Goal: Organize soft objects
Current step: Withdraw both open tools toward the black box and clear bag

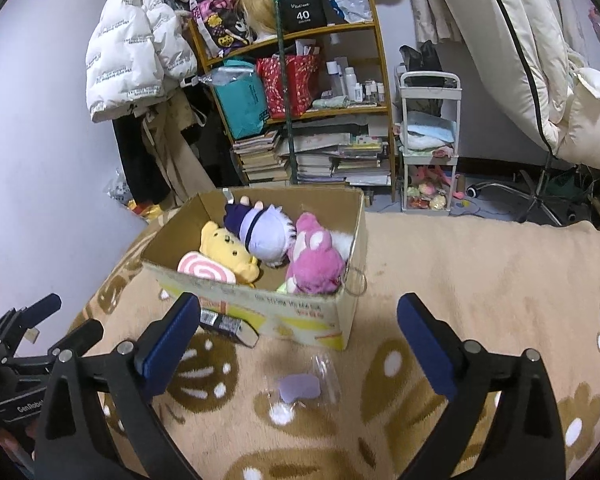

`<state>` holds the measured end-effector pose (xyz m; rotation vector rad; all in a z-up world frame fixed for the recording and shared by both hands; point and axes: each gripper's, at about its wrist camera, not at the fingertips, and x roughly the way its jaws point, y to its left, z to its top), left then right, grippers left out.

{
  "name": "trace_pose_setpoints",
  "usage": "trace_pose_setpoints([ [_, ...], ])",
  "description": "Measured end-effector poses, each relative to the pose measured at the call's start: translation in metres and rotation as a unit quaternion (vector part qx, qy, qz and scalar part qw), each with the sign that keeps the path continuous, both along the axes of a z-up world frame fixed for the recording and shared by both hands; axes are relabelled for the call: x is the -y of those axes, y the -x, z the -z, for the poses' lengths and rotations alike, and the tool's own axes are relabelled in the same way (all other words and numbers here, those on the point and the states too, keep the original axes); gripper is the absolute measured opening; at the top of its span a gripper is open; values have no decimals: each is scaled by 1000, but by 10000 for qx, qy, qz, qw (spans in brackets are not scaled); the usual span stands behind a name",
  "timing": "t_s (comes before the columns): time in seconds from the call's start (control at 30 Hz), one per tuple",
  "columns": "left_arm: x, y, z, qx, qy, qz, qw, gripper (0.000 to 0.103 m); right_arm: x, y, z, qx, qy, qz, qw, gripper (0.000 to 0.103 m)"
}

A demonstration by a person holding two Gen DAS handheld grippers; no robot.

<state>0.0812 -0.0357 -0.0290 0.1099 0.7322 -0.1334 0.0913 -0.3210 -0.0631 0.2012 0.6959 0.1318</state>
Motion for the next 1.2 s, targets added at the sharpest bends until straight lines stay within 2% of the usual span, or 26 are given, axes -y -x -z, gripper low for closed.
trace_pose_setpoints([
  [0.37,1,-6,11,-270,60,-14,9996,95,-12,0,22,-318,224,-73,9992,103],
  [0.67,4,-23,24,-513,154,0,9986,95,-8,-13,35,-566,204,20,9982,103],
  [0.9,18,-40,24,-520,139,223,9983,95,-2,-26,45,-724,12,-1,9974,103],
  [1.1,30,-55,29,-561,94,339,9978,95,-6,-36,52,-844,140,-49,9963,103],
  [1.2,35,-61,36,-663,73,394,9970,95,-7,-39,60,-1079,231,12,9939,103],
])
